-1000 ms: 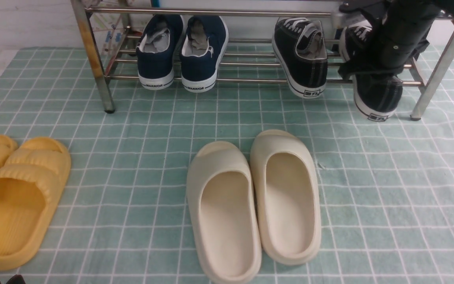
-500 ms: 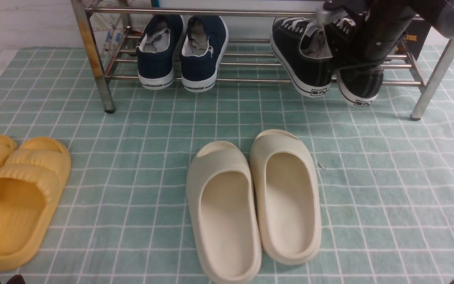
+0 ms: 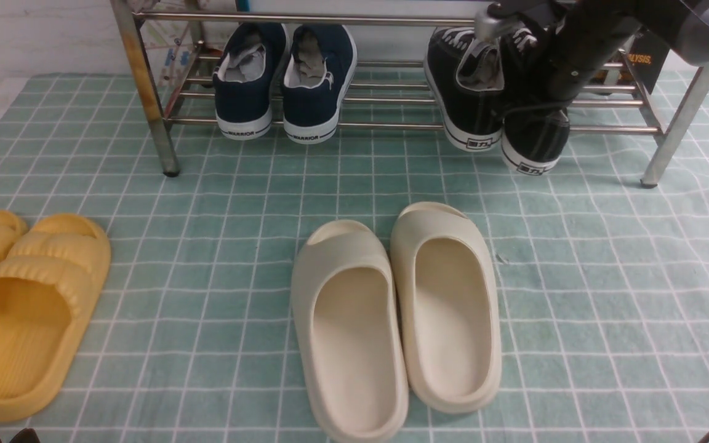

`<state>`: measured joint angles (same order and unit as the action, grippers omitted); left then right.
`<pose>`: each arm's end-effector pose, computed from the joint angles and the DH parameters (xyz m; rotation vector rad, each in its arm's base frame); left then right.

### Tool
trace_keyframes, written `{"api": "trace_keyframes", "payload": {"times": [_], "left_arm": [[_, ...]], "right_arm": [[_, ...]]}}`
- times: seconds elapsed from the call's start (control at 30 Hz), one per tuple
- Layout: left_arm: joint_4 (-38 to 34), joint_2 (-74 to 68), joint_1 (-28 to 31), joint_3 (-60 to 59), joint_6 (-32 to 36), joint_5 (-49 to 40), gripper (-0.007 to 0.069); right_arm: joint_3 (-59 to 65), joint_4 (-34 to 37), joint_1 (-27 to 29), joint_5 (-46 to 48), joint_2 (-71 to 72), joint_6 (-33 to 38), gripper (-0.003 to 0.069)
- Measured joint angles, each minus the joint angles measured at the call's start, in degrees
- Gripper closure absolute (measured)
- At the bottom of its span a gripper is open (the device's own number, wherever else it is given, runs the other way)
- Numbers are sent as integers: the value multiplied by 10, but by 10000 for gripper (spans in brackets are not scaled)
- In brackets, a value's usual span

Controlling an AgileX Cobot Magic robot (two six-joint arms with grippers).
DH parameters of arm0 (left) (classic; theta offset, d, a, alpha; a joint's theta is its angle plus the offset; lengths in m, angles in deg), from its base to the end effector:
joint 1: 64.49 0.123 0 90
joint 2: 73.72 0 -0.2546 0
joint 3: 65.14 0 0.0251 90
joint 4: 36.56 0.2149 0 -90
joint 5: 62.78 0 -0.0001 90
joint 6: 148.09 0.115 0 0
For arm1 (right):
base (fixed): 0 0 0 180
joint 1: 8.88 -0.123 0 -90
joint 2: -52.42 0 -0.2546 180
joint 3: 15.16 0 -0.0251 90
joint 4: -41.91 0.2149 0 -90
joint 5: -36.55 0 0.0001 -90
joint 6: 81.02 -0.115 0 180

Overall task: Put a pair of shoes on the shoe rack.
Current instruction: Use the right arm to put a shoe into the shoe rack

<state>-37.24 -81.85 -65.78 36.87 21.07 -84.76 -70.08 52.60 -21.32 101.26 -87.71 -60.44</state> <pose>0.0699 -0.0021 0.1628 -0.1646 1.8825 -0.1565 0.4498 0.1190 0.2314 -0.6956 2.5045 0.1976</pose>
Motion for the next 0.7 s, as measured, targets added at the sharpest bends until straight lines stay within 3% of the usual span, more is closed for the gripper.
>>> {"api": "trace_keyframes", "payload": {"times": [0.7], "left_arm": [[0, 0, 0, 0, 0, 0, 386]], "right_arm": [[0, -93, -1, -30, 0, -23, 636]]}}
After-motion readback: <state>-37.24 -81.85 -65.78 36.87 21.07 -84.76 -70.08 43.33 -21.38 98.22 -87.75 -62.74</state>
